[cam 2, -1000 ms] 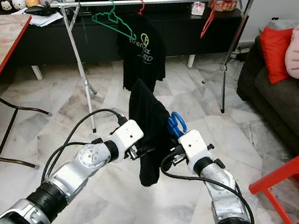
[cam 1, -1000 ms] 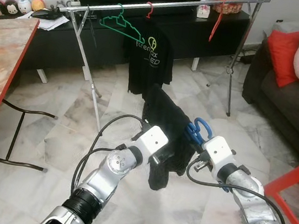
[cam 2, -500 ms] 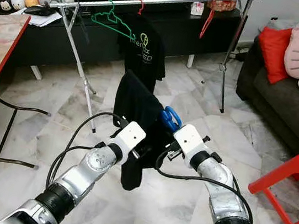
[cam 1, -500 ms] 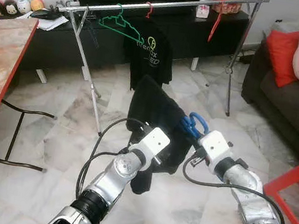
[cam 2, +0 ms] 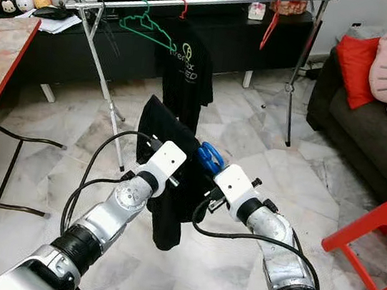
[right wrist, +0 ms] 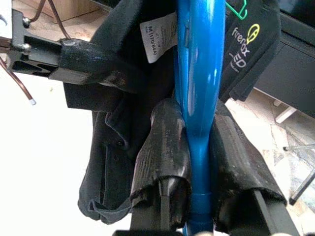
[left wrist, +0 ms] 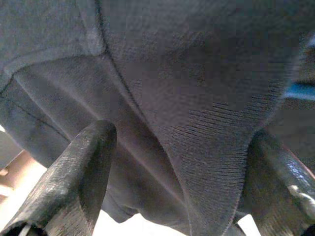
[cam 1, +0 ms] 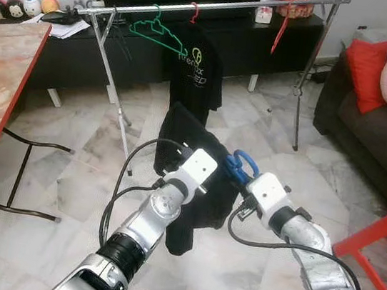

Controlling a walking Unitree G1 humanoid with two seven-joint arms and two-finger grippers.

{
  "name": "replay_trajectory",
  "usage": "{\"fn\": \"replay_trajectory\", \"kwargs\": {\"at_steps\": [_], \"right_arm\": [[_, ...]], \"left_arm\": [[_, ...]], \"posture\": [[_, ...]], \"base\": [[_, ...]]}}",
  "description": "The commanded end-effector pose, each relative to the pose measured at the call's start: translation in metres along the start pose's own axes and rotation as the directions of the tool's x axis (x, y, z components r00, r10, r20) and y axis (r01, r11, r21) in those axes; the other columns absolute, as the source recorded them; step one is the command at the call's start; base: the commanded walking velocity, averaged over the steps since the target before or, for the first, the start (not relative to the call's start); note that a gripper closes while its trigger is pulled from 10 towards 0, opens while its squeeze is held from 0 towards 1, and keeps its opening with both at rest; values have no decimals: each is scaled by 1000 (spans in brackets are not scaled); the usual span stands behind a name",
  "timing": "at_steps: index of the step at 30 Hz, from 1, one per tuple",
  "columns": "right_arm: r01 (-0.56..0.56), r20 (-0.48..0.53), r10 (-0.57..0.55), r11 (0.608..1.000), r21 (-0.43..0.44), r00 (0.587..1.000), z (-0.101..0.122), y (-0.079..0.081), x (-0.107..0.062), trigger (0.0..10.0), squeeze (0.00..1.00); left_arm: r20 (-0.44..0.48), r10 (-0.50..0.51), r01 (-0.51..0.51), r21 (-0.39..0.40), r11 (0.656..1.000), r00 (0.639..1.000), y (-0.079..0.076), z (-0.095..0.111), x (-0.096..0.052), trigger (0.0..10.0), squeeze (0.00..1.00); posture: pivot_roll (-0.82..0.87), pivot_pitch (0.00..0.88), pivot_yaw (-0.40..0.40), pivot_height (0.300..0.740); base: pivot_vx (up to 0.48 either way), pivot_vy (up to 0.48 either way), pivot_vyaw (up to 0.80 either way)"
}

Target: Hang hanger

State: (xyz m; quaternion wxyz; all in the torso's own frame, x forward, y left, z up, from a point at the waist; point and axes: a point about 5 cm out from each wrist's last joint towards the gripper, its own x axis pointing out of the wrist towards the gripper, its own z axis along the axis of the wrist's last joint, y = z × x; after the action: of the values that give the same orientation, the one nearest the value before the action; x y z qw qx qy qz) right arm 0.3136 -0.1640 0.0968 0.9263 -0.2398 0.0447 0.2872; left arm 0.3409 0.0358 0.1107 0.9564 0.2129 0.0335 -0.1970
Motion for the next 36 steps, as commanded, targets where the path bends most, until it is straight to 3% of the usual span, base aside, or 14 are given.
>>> {"fn": "replay_trajectory", "kwargs": {"at_steps": [1,3,4,5,6,7,8,29,36], "right_arm": [[4,58,-3,1000,-21,998,13,-1,1,0,0],[2,58,-1,1000,-21,998,13,0,0,0,0],[0,58,1,1000,-20,998,14,0,0,0,0],[-1,58,2,1000,-20,998,14,1,0,0,0],[-3,61,4,1000,-19,998,15,1,0,0,0],[-3,61,4,1000,-19,998,15,1,0,0,0],[-5,64,6,1000,-17,998,16,2,1,0,0],[-19,69,20,1000,-8,997,17,5,0,0,0],[-68,69,69,998,-11,995,16,12,-3,0,0]], "left_arm": [[-42,6,-4,43,999,999,3,-6,1,10000,0],[-53,16,-14,26,1000,998,4,-9,0,9608,0],[-51,28,-27,14,1000,998,5,-10,0,6824,0],[-49,32,-32,13,999,998,5,-10,0,6824,0],[-50,39,-39,2,999,998,5,-10,1,2471,0],[-50,39,-39,2,999,998,5,-10,1,2471,0],[-50,36,-36,-7,999,998,6,-9,1,0,0],[-61,39,-39,4,999,997,7,-12,2,0,0],[-18,49,-49,-8,999,999,8,-5,3,0,0]], "posture": [[-172,0,47,740],[-172,0,46,740],[-173,0,47,740],[-173,0,47,740],[-170,0,46,740],[-170,0,46,740],[-170,0,48,740],[-174,0,53,740],[-180,0,54,740]], "base": [[0,0,0],[0,0,0],[0,0,0],[0,0,0],[0,0,0],[0,0,0],[0,0,0],[0,0,0],[0,0,0]]}}
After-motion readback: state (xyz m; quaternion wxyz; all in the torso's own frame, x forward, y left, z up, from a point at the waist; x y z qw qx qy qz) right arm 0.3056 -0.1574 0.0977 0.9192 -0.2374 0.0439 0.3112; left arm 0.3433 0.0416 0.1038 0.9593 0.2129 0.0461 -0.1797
